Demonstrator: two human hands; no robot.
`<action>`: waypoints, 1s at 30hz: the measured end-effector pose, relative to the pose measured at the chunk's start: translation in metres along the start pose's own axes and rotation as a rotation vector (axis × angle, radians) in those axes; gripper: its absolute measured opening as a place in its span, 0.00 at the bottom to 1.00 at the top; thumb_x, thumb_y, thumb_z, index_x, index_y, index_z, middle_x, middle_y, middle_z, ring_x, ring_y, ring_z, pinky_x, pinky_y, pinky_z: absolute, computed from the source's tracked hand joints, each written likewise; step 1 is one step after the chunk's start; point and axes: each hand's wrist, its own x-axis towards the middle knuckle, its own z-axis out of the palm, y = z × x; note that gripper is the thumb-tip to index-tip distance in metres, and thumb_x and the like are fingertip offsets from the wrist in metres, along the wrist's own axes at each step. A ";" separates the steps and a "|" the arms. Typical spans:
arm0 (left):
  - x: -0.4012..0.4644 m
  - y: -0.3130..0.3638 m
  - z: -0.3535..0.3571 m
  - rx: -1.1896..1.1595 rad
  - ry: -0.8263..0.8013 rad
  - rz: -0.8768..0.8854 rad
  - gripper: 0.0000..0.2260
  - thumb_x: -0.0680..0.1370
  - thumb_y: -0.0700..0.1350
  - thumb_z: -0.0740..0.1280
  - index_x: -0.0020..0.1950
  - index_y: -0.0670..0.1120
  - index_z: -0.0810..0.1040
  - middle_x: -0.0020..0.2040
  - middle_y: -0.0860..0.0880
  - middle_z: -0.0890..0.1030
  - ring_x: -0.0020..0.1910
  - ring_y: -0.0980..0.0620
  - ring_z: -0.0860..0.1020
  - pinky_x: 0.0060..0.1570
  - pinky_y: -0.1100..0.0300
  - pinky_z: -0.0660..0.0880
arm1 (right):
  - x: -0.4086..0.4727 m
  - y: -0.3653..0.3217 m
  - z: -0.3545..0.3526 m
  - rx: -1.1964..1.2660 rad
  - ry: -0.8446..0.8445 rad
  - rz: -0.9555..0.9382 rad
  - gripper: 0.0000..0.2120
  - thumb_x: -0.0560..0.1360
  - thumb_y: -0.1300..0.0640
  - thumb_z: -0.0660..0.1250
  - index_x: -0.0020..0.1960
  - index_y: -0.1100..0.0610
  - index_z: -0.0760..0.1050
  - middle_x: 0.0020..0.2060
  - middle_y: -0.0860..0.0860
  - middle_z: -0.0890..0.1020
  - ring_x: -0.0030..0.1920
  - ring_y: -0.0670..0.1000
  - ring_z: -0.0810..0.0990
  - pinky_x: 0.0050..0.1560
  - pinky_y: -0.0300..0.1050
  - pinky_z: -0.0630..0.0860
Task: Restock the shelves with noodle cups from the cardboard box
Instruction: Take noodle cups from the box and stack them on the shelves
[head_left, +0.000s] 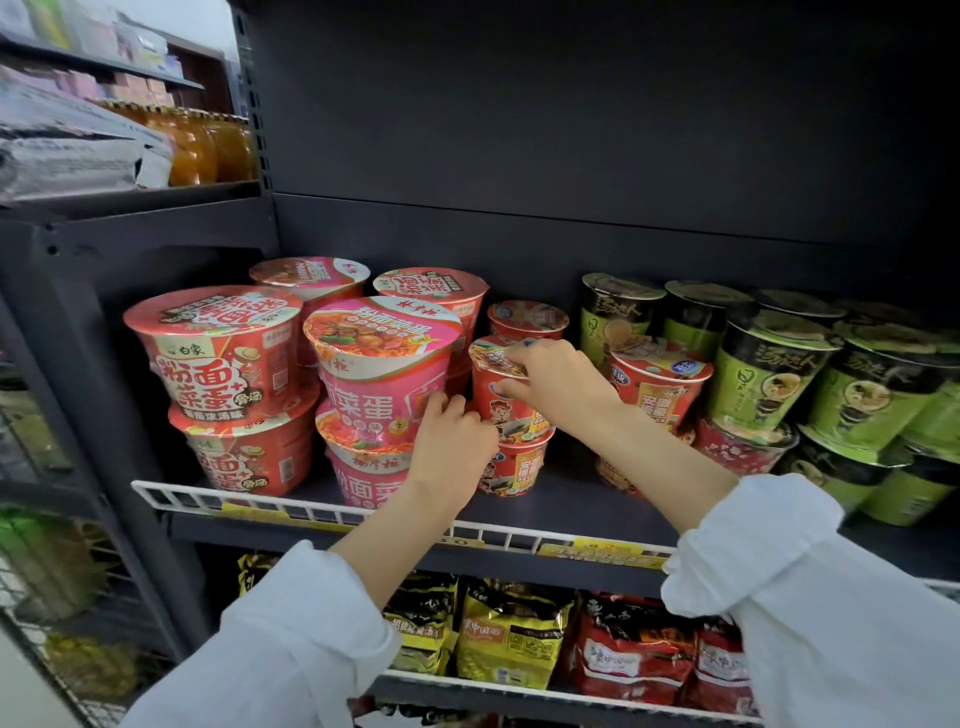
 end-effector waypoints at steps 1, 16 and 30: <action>0.000 0.002 0.005 -0.015 0.009 0.007 0.10 0.79 0.46 0.63 0.50 0.44 0.81 0.50 0.46 0.83 0.58 0.44 0.74 0.65 0.48 0.62 | 0.001 0.001 -0.001 -0.007 -0.013 -0.013 0.24 0.76 0.45 0.64 0.66 0.59 0.72 0.60 0.56 0.78 0.60 0.54 0.77 0.57 0.47 0.75; 0.008 0.013 0.008 -0.054 -0.031 0.010 0.11 0.79 0.39 0.59 0.58 0.42 0.78 0.58 0.45 0.79 0.63 0.45 0.70 0.66 0.49 0.62 | -0.007 0.032 -0.007 -0.065 -0.040 -0.086 0.29 0.73 0.42 0.66 0.72 0.49 0.66 0.61 0.53 0.71 0.65 0.52 0.66 0.59 0.47 0.70; -0.011 0.004 0.019 -0.021 0.084 0.071 0.07 0.75 0.40 0.65 0.50 0.43 0.80 0.45 0.46 0.84 0.52 0.45 0.79 0.61 0.46 0.68 | -0.015 0.037 0.014 -0.080 -0.002 -0.119 0.31 0.76 0.54 0.66 0.76 0.49 0.57 0.70 0.54 0.66 0.69 0.54 0.63 0.68 0.48 0.66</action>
